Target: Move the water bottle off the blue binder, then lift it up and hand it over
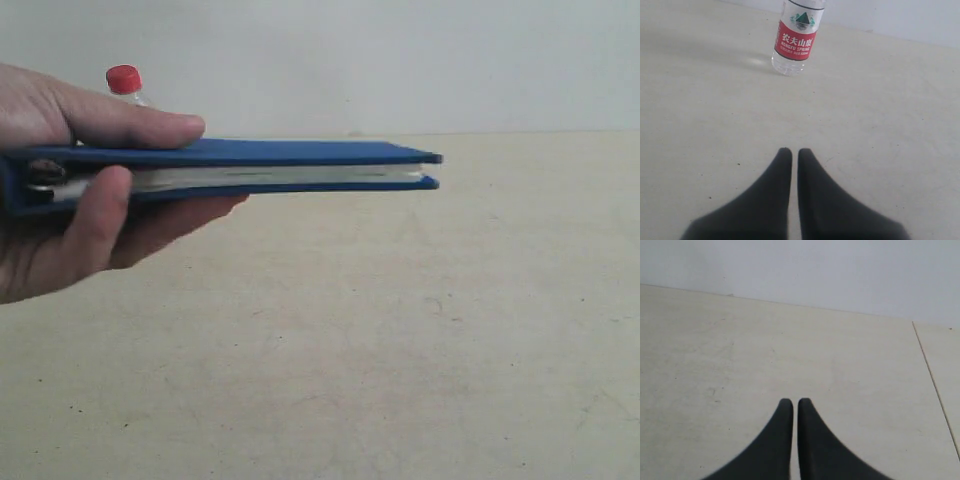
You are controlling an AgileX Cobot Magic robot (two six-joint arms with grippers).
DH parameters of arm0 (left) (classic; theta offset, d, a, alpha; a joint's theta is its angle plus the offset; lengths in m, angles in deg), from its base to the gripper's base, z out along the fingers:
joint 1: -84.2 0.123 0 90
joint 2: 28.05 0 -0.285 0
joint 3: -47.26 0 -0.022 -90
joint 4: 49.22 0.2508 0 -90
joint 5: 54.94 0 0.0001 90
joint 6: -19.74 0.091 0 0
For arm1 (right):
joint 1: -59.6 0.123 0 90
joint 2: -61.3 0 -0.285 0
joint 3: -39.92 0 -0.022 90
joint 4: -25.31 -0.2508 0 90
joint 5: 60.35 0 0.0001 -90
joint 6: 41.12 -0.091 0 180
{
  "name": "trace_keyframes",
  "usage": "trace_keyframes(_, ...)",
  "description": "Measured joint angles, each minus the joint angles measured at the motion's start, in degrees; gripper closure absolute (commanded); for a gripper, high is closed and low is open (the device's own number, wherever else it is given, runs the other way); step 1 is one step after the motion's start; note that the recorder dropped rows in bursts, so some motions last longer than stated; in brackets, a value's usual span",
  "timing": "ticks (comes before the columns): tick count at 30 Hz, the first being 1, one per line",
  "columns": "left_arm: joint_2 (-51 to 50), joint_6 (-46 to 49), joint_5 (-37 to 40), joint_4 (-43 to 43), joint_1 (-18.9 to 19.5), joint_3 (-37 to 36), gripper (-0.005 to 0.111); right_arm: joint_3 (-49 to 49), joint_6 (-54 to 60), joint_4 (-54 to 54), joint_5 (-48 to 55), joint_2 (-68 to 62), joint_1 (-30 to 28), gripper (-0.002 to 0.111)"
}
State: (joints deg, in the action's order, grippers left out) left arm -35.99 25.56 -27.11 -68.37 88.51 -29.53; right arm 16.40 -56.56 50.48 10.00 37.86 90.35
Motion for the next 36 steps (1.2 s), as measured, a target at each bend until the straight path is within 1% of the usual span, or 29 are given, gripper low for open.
trace_keyframes(3, 0.0, 0.0, 0.0, 0.0, 0.0, 0.0, 0.102, 0.0, 0.02, 1.15, -1.31, 1.06, -0.99, 0.108)
trace_keyframes(4, 0.0, 0.0, 0.0, 0.0, 0.0, 0.0, 0.102, 0.0, -1.59, 1.48, -4.81, 1.61, -2.56, 0.108)
trace_keyframes(5, 0.0, 0.0, 0.0, 0.0, 0.0, 0.0, 0.102, 0.0, -3.73, 1.85, -10.84, 2.21, -4.79, 0.108)
trace_keyframes(6, 0.0, 0.0, 0.0, 0.0, 0.0, 0.0, 0.102, -0.24, -5.61, 2.32, -19.23, 2.76, -8.07, 0.108)
trace_keyframes(7, 0.0, 0.0, 0.0, 0.0, 0.0, 0.0, 0.102, -0.69, -5.74, 2.63, -29.29, 3.01, -9.83, 0.108)
trace_keyframes(9, 0.0, 0.0, 0.0, 0.0, 0.0, 0.0, 0.102, -2.54, -3.57, 2.88, -51.2, 3.37, -16.47, 0.108)
trace_keyframes(12, 0.0, 0.0, 0.0, 0.0, 0.0, 0.0, 0.102, -6.56, -1.45, 2.95, -78.19, 3.47, -23.6, 0.108)
trace_keyframes(13, 0.0, 0.0, 0.0, 0.0, 0.0, 0.0, 0.102, -8.32, -1.45, 3.17, -84.7, 3.69, -25.69, 0.108)
trace_keyframes(15, 0.0, 0.0, 0.0, 0.0, 0.0, 0.0, 0.102, -11.72, -3.49, 3.85, -91.37, 4.68, -28.64, 0.108)
trace_keyframes(17, 0.0, 0.0, 0.0, 0.0, 0.0, 0.0, 0.102, -17.96, -7.31, 5.99, -92.52, 7.01, -30.36, 0.108)
trace_keyframes(19, 0.0, 0.0, 0.0, 0.0, 0.0, 0.0, 0.102, -24.38, -9.21, 7.56, -90.94, 10.31, -31.61, 0.108)
trace_keyframes(22, 0.0, 0.0, 0.0, 0.0, 0.0, 0.0, 0.102, -34.93, -9.0, 8.45, -88.06, 14.8, -33.05, 0.108)
trace_keyframes(24, 0.0, 0.0, 0.0, 0.0, 0.0, 0.0, 0.102, -39.6, -8.37, 8.81, -86.5, 15.29, -33.63, 0.108)
trace_keyframes(28, 0.0, 0.0, -0.14, 0.12, 0.0, 0.0, 0.102, -49.09, -8.13, 8.77, -80.05, 15.29, -33.86, 0.108)
trace_keyframes(31, 0.0, 0.0, -0.35, 0.12, 0.0, 0.0, 0.102, -53.11, -8.55, 8.65, -74.6, 15.29, -33.99, 0.108)
trace_keyframes(36, 0.0, 0.0, -0.35, 0.24, 0.0, 0.0, 0.102, -53.41, -12.12, 5.94, -62.56, 15.29, -34.09, 0.108)
